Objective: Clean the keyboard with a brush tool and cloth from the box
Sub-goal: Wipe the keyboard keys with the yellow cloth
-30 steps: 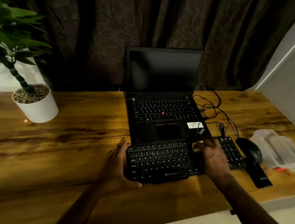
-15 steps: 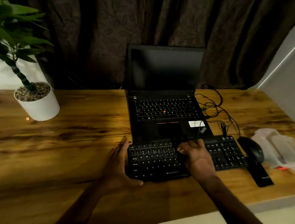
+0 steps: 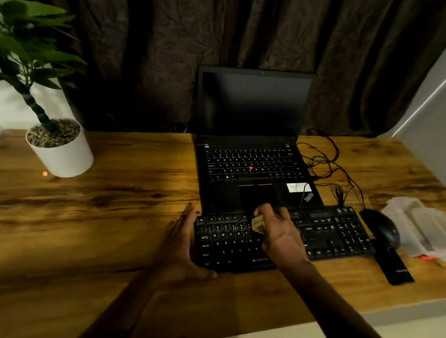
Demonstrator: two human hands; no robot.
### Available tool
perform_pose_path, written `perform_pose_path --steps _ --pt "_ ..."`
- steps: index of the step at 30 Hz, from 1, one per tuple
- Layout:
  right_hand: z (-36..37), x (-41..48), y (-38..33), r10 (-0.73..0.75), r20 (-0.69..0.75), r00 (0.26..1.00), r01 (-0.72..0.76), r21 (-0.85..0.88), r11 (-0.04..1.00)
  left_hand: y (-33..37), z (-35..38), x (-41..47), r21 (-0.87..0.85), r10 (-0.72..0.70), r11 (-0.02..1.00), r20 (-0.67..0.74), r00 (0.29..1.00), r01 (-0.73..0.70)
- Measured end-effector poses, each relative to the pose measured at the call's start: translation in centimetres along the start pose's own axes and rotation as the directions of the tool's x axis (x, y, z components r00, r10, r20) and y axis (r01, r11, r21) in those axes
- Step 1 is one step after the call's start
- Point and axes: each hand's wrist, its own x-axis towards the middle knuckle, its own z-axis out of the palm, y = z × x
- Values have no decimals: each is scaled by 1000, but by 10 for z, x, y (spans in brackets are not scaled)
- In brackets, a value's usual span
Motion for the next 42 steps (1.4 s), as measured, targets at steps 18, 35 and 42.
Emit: perform_pose_path --steps 18,35,42 --pt "-1 13 -7 -87 54 995 88 -8 996 1 -1 1 -9 32 999 2 999 -32" --pt "17 28 4 -214 39 976 211 63 975 4 -1 0 -34 35 999 3 999 -35" --pt "30 34 -31 -348 73 935 335 150 930 7 -3 0 -48 5 999 12 1000 -5"
